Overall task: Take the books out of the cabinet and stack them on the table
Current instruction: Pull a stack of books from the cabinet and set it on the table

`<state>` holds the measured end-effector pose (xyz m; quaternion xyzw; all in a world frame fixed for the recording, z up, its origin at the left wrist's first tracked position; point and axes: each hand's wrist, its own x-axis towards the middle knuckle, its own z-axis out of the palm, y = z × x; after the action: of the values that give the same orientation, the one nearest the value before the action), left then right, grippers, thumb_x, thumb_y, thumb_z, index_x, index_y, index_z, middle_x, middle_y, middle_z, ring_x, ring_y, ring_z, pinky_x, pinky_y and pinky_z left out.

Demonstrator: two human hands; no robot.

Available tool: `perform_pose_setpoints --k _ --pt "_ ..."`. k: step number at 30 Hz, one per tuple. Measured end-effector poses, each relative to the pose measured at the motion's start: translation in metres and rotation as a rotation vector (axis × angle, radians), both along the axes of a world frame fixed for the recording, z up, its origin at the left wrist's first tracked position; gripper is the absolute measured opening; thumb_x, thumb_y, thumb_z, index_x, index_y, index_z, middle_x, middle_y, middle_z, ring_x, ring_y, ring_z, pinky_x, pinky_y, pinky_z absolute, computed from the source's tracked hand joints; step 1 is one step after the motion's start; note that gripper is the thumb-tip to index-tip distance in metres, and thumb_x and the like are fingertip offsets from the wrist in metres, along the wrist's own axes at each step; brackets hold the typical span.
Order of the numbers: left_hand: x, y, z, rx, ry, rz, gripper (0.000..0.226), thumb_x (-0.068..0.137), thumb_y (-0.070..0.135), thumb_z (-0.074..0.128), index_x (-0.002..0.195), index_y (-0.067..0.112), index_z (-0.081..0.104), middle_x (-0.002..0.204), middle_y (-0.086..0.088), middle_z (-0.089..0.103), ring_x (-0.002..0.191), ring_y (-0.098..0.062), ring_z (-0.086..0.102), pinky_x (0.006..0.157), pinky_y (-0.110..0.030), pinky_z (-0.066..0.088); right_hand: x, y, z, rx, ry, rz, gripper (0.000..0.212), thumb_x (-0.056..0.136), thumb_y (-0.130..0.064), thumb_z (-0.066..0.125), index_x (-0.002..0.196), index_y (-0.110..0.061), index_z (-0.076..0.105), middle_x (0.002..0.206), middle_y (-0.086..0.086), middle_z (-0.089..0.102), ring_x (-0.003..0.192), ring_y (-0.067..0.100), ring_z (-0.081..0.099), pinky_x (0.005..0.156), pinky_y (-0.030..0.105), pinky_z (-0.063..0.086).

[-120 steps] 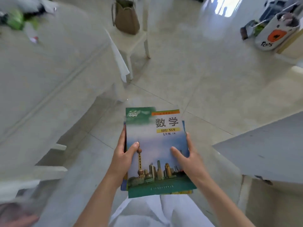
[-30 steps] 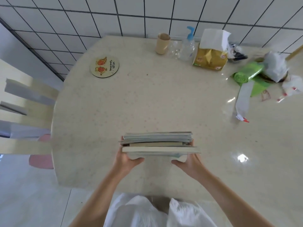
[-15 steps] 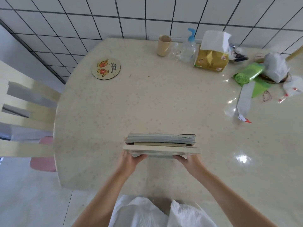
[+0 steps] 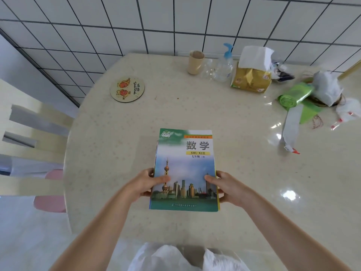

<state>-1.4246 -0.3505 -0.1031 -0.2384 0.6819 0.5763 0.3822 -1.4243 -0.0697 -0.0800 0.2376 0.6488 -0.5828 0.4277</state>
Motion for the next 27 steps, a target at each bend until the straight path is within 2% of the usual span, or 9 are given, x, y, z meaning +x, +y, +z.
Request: perform_pose_setpoints --k 3,7,11,16,20,22,24,27 --pt "-0.009 0.000 -0.004 -0.036 -0.042 0.015 0.041 0.074 0.032 0.082 0.109 0.023 0.062 0.100 0.000 0.075 0.085 -0.015 0.072 0.066 -0.029 0.057 -0.006 -0.009 -0.008 0.006 -0.049 -0.034 0.034 0.093 -0.027 0.062 0.123 -0.014 0.055 0.113 0.010 0.069 0.092 0.029 0.066 0.084 0.053 0.055" --pt "-0.026 0.004 -0.006 -0.034 -0.054 0.053 0.040 0.075 0.029 0.082 0.109 0.023 0.061 0.103 -0.002 0.073 0.086 -0.017 0.071 0.062 -0.028 0.056 -0.026 -0.016 -0.013 0.020 -0.030 -0.091 0.036 0.093 -0.023 0.062 0.127 -0.015 0.052 0.116 0.011 0.066 0.092 0.028 0.064 0.084 0.048 0.053" --pt "-0.042 0.001 -0.013 -0.044 -0.082 0.055 0.050 0.071 0.033 0.085 0.114 0.018 0.063 0.103 -0.003 0.075 0.091 -0.021 0.072 0.074 -0.035 0.059 -0.044 -0.020 -0.014 0.046 -0.045 -0.077 0.035 0.093 -0.025 0.062 0.125 -0.015 0.052 0.112 0.009 0.065 0.087 0.026 0.064 0.082 0.047 0.053" --pt "-0.038 0.003 -0.017 -0.051 -0.119 0.030 0.043 0.074 0.029 0.083 0.111 0.018 0.064 0.102 -0.004 0.075 0.092 -0.021 0.072 0.080 -0.036 0.058 -0.035 -0.022 -0.023 0.069 -0.093 -0.042 0.033 0.093 -0.029 0.062 0.123 -0.018 0.052 0.117 0.010 0.066 0.097 0.029 0.065 0.079 0.045 0.055" --pt "-0.031 0.011 -0.018 -0.112 -0.054 0.033 0.042 0.079 0.028 0.078 0.115 0.014 0.061 0.107 -0.004 0.072 0.093 -0.018 0.070 0.087 -0.038 0.056 -0.029 -0.024 -0.029 0.155 -0.017 -0.116 0.020 0.090 -0.022 0.065 0.109 -0.016 0.062 0.110 0.012 0.070 0.101 0.031 0.066 0.090 0.047 0.054" --pt "-0.025 0.015 -0.017 -0.166 -0.012 0.064 0.038 0.084 0.024 0.071 0.115 0.010 0.054 0.103 -0.002 0.067 0.085 -0.013 0.065 0.079 -0.031 0.055 -0.026 -0.025 -0.028 0.180 0.004 -0.116 0.017 0.089 -0.019 0.063 0.105 -0.012 0.064 0.105 0.014 0.072 0.098 0.027 0.069 0.095 0.045 0.053" --pt "-0.017 0.020 -0.010 -0.182 0.015 0.097 0.031 0.088 0.017 0.065 0.113 0.014 0.048 0.095 0.001 0.061 0.078 -0.010 0.059 0.067 -0.023 0.048 -0.021 -0.023 -0.027 0.208 0.035 -0.076 0.026 0.089 -0.025 0.062 0.105 -0.005 0.066 0.099 0.018 0.072 0.086 0.021 0.066 0.093 0.043 0.052" --pt "-0.006 0.019 -0.009 -0.141 -0.017 0.081 0.038 0.084 0.019 0.069 0.118 0.019 0.050 0.103 -0.001 0.065 0.087 -0.011 0.063 0.077 -0.030 0.051 -0.015 -0.019 -0.027 0.284 0.093 -0.041 0.043 0.079 -0.036 0.060 0.099 0.002 0.064 0.082 0.020 0.063 0.075 0.017 0.052 0.083 0.044 0.054"
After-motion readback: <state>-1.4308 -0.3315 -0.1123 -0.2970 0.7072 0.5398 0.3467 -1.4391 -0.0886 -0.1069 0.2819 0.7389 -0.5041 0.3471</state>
